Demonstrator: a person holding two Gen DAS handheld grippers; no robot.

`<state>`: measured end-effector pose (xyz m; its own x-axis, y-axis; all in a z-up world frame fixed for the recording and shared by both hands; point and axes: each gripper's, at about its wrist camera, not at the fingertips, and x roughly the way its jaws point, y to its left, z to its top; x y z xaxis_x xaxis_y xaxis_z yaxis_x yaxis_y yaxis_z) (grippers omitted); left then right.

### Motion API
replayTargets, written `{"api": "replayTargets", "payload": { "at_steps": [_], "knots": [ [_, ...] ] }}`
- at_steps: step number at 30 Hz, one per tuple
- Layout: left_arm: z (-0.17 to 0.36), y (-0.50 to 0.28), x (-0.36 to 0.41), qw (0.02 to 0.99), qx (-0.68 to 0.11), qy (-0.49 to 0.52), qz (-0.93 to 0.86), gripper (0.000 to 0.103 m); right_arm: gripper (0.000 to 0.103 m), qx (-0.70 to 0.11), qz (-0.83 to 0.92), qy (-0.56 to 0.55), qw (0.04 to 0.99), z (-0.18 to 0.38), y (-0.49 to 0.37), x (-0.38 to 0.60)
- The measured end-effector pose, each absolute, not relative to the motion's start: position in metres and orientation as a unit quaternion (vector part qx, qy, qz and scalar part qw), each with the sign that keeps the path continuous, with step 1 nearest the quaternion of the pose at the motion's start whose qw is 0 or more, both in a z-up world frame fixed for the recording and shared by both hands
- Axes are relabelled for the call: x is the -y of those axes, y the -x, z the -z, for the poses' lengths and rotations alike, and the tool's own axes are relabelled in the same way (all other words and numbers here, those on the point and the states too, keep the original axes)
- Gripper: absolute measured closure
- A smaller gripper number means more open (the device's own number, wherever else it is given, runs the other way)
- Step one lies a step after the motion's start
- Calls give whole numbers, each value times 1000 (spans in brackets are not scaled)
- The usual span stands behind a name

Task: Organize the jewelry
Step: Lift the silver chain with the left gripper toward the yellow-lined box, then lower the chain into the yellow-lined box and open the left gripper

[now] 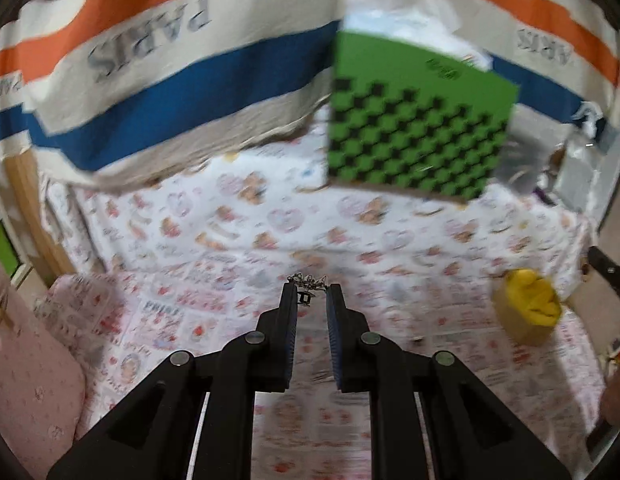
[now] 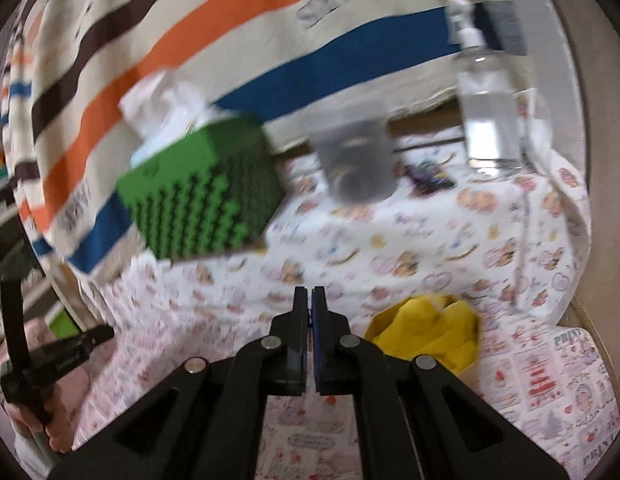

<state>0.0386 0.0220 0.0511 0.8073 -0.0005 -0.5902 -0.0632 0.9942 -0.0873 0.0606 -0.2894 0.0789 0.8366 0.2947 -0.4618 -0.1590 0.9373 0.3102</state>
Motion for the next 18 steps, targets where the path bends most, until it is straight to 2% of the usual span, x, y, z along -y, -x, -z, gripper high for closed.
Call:
{"api": "replayTargets", "payload": {
  "at_steps": [8,14,18],
  "knots": [
    [-87,-70,53,937,-318,69,126,89,101,-245,-105,-194,944,-87,-63,338],
    [-64,-113,131,905,-355,83,221,89,101,-257,-95,-240,931,-74,-72,366],
    [-50,-132,171,902,-364,54,225,89,101,-281,-91,-263,919,-58,-84,377]
  ]
}}
